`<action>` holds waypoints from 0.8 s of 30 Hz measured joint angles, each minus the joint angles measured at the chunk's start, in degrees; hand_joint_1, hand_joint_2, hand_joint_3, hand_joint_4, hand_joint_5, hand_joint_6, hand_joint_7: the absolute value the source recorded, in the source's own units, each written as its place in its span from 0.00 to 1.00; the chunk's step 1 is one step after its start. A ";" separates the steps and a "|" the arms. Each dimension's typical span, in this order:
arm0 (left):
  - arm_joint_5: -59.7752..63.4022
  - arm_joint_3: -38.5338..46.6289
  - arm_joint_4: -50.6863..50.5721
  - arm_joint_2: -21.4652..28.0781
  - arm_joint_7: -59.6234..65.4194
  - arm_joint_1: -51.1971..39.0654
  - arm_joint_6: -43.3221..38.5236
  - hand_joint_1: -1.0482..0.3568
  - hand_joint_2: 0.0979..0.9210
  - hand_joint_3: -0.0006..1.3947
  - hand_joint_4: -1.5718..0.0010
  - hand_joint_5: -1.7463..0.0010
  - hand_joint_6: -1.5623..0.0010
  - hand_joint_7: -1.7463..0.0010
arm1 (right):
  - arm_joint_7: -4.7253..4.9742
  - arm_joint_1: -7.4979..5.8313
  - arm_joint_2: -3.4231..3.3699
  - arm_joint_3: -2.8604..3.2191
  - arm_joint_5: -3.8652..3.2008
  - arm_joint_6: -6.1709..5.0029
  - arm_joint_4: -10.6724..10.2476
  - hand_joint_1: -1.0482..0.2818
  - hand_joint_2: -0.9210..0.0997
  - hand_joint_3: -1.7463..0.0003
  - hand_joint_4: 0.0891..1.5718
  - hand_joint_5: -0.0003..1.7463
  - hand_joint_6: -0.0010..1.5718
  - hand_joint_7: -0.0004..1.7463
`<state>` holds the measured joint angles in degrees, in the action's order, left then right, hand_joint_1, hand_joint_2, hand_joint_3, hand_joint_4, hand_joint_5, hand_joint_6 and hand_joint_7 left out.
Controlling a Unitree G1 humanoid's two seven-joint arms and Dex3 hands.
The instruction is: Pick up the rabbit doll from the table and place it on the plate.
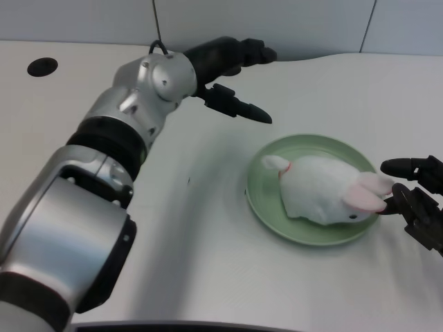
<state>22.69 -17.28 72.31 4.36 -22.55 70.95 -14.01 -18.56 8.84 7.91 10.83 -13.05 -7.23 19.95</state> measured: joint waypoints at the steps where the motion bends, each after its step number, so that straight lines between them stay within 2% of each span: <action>1: -1.37 1.08 -0.69 0.95 -1.16 -0.91 -1.06 0.14 1.00 0.13 1.00 0.73 0.89 0.95 | 0.01 0.02 0.03 0.01 -0.01 0.01 0.00 0.59 0.00 0.71 0.12 0.82 0.22 0.57; 4: -4.86 3.84 -2.69 3.40 -4.03 -4.97 -3.30 0.15 1.00 0.16 0.98 0.72 0.89 0.96 | 0.03 0.07 0.10 0.04 -0.02 0.00 0.02 0.58 0.00 0.71 0.13 0.82 0.22 0.57; 10: -12.12 9.21 -10.56 8.04 -8.40 -17.06 -6.04 0.23 1.00 0.17 0.91 0.70 0.83 0.95 | -0.14 0.28 0.41 0.10 -0.06 -0.02 0.19 0.58 0.00 0.70 0.13 0.82 0.22 0.57; 15: -19.27 14.31 -21.23 9.87 -9.44 -29.00 -4.53 0.30 1.00 0.21 0.77 0.63 0.74 0.94 | 0.01 0.51 0.62 0.08 0.15 -0.28 1.00 0.59 0.00 0.70 0.13 0.80 0.22 0.57; 19: -21.85 16.41 -28.02 10.22 -9.04 -37.01 -1.61 0.32 1.00 0.24 0.74 0.53 0.64 0.93 | 0.03 0.66 0.69 0.05 0.19 -0.45 1.13 0.59 0.00 0.70 0.14 0.81 0.22 0.57; 22: -22.01 17.48 -31.81 10.65 -7.44 -41.78 2.85 0.31 1.00 0.24 0.77 0.45 0.61 0.93 | -0.29 0.79 0.72 0.16 -0.04 -0.51 1.55 0.59 0.00 0.70 0.14 0.81 0.22 0.57; 24: -23.18 18.28 -32.41 10.75 -7.39 -43.83 5.30 0.31 1.00 0.24 0.80 0.29 0.57 0.89 | -0.34 0.82 0.74 0.29 -0.11 -0.51 1.82 0.59 0.00 0.70 0.13 0.81 0.22 0.57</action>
<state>-0.49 0.99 39.90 15.11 -29.94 27.12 -8.71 -18.89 9.66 8.65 11.12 -13.15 -7.74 21.76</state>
